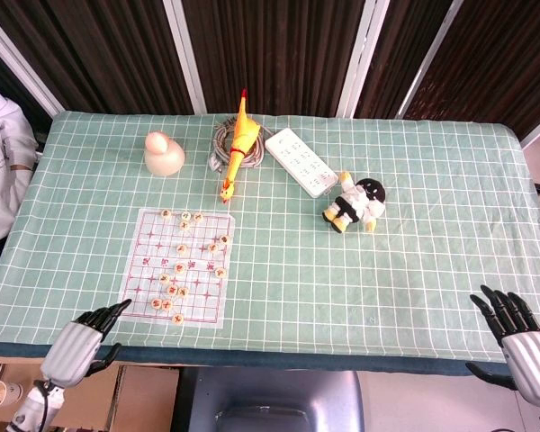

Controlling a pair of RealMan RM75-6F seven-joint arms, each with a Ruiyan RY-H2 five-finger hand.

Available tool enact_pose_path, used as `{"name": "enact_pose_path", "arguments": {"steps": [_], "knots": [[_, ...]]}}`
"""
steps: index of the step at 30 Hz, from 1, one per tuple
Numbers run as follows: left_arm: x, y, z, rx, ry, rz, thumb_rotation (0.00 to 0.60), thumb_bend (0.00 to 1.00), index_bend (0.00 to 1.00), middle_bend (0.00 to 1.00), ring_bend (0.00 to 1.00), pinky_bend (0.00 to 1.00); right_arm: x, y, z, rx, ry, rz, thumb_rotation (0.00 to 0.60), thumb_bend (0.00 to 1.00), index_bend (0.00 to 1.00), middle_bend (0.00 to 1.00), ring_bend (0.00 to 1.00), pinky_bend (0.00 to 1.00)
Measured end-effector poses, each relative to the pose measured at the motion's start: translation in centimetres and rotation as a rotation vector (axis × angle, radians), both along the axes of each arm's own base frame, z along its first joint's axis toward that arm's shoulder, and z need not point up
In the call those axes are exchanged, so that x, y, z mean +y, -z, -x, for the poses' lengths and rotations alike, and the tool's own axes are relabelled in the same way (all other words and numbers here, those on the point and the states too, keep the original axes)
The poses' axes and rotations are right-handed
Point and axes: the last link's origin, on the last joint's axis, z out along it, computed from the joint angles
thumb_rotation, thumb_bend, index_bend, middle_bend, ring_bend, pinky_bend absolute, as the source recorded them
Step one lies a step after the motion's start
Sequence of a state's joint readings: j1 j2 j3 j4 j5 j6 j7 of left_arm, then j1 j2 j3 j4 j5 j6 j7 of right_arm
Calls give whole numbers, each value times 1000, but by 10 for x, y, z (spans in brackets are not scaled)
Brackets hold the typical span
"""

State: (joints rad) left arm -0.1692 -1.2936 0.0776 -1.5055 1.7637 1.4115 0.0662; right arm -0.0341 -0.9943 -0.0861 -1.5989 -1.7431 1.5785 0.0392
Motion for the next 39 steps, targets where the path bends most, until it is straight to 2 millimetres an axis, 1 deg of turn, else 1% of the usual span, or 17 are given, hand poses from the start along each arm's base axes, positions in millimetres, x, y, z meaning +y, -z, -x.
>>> {"name": "enact_pose_path", "arguments": {"steps": [1, 2, 5, 8, 12, 16, 23, 29, 35, 39], "knots": [[4, 3, 0, -6, -11, 7, 600, 390, 160, 964, 1000, 1000, 0, 0, 0, 0, 1, 0, 600, 13, 0, 0, 0, 0], [10, 7, 0, -13, -31, 17, 600, 390, 190, 988, 1000, 1000, -1, 0, 0, 1, 2, 4, 600, 13, 0, 0, 0, 0], [24, 15, 1, -51, -95, 23, 600, 389, 282, 1000, 1000, 1000, -1, 1, -1, 2, 3, 9, 600, 13, 0, 0, 0, 0], [39, 27, -4, -97, -132, 17, 600, 384, 309, 1000, 1000, 1000, -2, 2, 0, -1, 8, 5, 600, 13, 0, 0, 0, 0], [52, 33, -2, -82, -125, -6, 600, 382, 359, 1000, 1000, 1000, -3, 2, -1, -3, 10, 4, 600, 13, 0, 0, 0, 0], [64, 45, -1, -80, -122, -16, 600, 392, 402, 1000, 1000, 1000, -3, 3, 0, -2, 14, 3, 600, 13, 0, 0, 0, 0], [78, 64, 0, -72, -125, -6, 600, 392, 409, 1000, 1000, 1000, -4, 0, 0, -3, 16, 11, 600, 13, 0, 0, 0, 0], [81, 76, -1, -63, -133, 21, 600, 391, 391, 1000, 1000, 1000, -3, -1, 0, -1, 13, 3, 600, 13, 0, 0, 0, 0], [83, 83, 4, -33, -156, 40, 600, 392, 364, 1000, 1000, 1000, -2, -4, 0, -6, 10, 9, 600, 13, 0, 0, 0, 0], [85, 84, 4, -37, -156, 38, 600, 392, 362, 1000, 1000, 1000, -2, -3, 1, -3, 11, 6, 600, 13, 0, 0, 0, 0]]}}
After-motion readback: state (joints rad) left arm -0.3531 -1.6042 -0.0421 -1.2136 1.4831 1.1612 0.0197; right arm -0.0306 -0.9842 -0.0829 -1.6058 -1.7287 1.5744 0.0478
